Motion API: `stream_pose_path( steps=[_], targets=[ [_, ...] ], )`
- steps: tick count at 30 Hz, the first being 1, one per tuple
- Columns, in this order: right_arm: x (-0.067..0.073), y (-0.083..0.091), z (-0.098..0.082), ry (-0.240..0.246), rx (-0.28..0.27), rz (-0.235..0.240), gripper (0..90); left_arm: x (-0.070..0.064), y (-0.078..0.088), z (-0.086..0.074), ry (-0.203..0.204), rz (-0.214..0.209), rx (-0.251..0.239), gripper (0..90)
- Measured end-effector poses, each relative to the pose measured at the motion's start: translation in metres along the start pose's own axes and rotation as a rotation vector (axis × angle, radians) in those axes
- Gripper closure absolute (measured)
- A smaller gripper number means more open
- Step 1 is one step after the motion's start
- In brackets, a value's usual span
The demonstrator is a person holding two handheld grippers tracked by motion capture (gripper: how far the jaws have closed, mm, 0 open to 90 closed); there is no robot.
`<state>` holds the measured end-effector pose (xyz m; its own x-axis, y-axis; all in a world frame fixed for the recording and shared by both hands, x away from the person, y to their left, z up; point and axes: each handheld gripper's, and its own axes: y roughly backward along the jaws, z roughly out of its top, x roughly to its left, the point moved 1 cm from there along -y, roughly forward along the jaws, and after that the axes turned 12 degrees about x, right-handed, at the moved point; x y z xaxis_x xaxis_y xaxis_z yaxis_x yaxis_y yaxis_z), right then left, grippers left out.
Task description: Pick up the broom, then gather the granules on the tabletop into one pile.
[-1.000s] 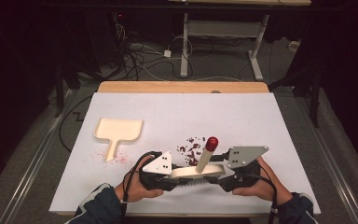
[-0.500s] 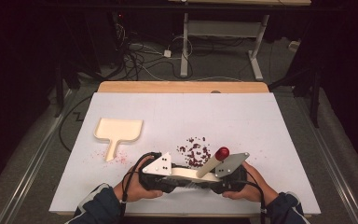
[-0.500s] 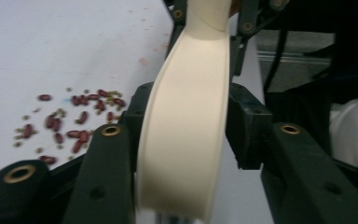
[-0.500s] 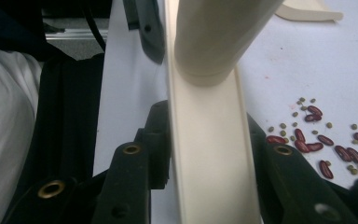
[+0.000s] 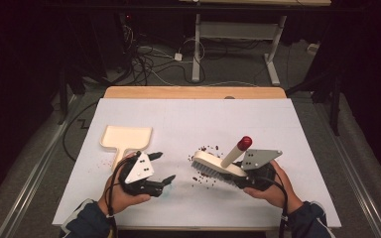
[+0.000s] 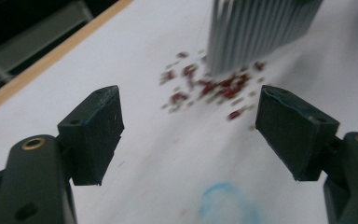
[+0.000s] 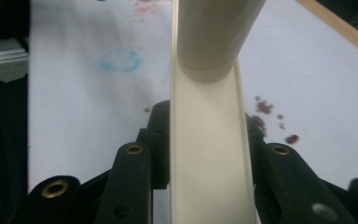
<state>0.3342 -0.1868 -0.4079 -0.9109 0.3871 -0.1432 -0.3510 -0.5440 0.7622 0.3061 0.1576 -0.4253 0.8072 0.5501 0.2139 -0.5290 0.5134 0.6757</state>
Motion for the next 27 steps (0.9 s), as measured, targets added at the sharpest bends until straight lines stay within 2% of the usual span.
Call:
stream_pose_path(
  steps=[3, 6, 8, 10, 13, 16, 19, 20, 21, 23, 25, 26, 27],
  targets=[
    [-0.005, 0.002, -0.002, -0.026, 0.003, -0.026, 67.8, 0.007, 0.006, -0.020, 0.039, 0.073, 0.032, 22.3],
    [-0.010, 0.005, -0.004, -0.063, 0.011, -0.076, 67.7, 0.010, 0.010, -0.039, 0.068, 0.098, 0.067, 22.3],
    [-0.014, 0.008, -0.005, -0.094, 0.004, -0.091, 67.7, 0.011, 0.012, -0.049, 0.087, 0.100, 0.077, 22.3],
    [-0.018, 0.009, -0.007, -0.129, 0.000, -0.122, 67.7, 0.010, 0.014, -0.058, 0.086, 0.108, 0.111, 22.3],
    [-0.022, 0.009, -0.010, -0.162, 0.015, -0.159, 67.7, 0.008, 0.016, -0.069, 0.098, 0.105, 0.131, 22.3],
    [-0.026, 0.008, -0.012, -0.174, 0.042, -0.228, 67.8, 0.006, 0.019, -0.079, 0.098, 0.109, 0.155, 22.3],
    [-0.033, 0.006, -0.016, -0.195, 0.053, -0.288, 67.8, 0.007, 0.024, -0.087, 0.134, 0.102, 0.156, 22.3],
    [-0.040, 0.003, -0.019, -0.215, 0.057, -0.303, 67.8, 0.009, 0.025, -0.088, 0.135, 0.109, 0.153, 22.3],
    [-0.040, 0.003, -0.019, -0.215, 0.057, -0.303, 67.8, 0.009, 0.025, -0.090, 0.152, 0.104, 0.157, 22.3],
    [-0.047, -0.002, -0.022, -0.232, 0.073, -0.339, 67.8, 0.012, 0.026, -0.092, 0.150, 0.115, 0.158, 22.3],
    [-0.055, -0.007, -0.023, -0.255, 0.080, -0.349, 67.8, 0.012, 0.026, -0.091, 0.172, 0.106, 0.147, 22.3],
    [-0.061, -0.015, -0.022, -0.268, 0.101, -0.366, 67.9, 0.013, 0.026, -0.091, 0.172, 0.109, 0.148, 22.3],
    [-0.061, -0.015, -0.022, -0.268, 0.101, -0.366, 67.9, 0.012, 0.025, -0.091, 0.170, 0.110, 0.154, 22.3]
  ],
)
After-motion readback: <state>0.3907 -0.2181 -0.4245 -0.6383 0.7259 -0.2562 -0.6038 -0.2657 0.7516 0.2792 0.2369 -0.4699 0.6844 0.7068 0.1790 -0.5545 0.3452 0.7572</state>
